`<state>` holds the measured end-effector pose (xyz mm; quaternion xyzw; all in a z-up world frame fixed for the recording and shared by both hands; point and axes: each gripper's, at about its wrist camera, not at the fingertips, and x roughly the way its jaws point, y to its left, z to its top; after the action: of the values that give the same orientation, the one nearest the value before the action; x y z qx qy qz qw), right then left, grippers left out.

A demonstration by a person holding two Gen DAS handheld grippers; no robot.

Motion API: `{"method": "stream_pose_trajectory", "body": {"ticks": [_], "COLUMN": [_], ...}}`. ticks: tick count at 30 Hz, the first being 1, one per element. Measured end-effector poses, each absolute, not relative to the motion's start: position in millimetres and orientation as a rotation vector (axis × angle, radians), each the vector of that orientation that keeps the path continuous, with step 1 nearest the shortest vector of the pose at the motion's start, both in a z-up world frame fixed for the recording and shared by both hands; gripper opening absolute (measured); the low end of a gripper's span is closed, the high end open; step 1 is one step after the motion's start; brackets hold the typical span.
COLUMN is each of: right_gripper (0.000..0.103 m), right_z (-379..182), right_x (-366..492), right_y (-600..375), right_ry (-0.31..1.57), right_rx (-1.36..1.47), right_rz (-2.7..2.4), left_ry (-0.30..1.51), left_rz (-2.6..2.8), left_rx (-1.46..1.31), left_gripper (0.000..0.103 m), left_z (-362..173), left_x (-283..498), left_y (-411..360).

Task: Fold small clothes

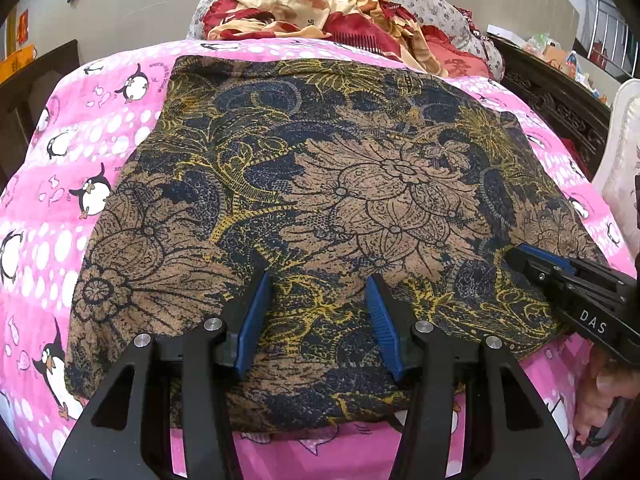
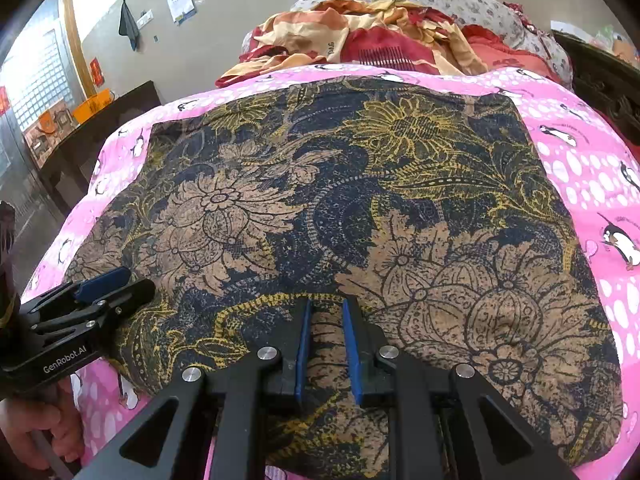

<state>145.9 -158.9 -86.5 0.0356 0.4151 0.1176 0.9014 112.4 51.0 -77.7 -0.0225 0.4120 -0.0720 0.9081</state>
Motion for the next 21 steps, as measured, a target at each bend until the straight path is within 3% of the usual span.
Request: {"method": "stream_pose_trajectory", "body": {"ticks": [4,7,11,13,15,21], "right_gripper": [0.015,0.015,0.015,0.015,0.015,0.015], "right_z": [-86,-86,-86,-86,-86,-88], "right_x": [146,147,146,146,146,148], "right_y": [-159,-159,-159,-159,-161,-167], "right_ry": [0.857,0.855,0.853,0.853,0.853,0.856], "right_rx": [0.07,0.068,0.069,0.073,0.083,0.128], "right_rz": [0.241,0.239,0.24,0.241,0.246,0.271], "left_ry": [0.855,0.809,0.815,0.864,0.828,0.794], "left_rz": [-0.138,-0.235,-0.248,-0.22,-0.237,-0.24], "left_rx": [-0.077,-0.227,-0.483,-0.649,-0.811,-0.924], "left_gripper": [0.049,0.049,0.052,0.066,0.066,0.066], "left_z": [-70,-55,-72,-91,-106,-111], "left_x": [104,68,33,33,31,79], "left_y": [54,69,118,141,159,176]}}
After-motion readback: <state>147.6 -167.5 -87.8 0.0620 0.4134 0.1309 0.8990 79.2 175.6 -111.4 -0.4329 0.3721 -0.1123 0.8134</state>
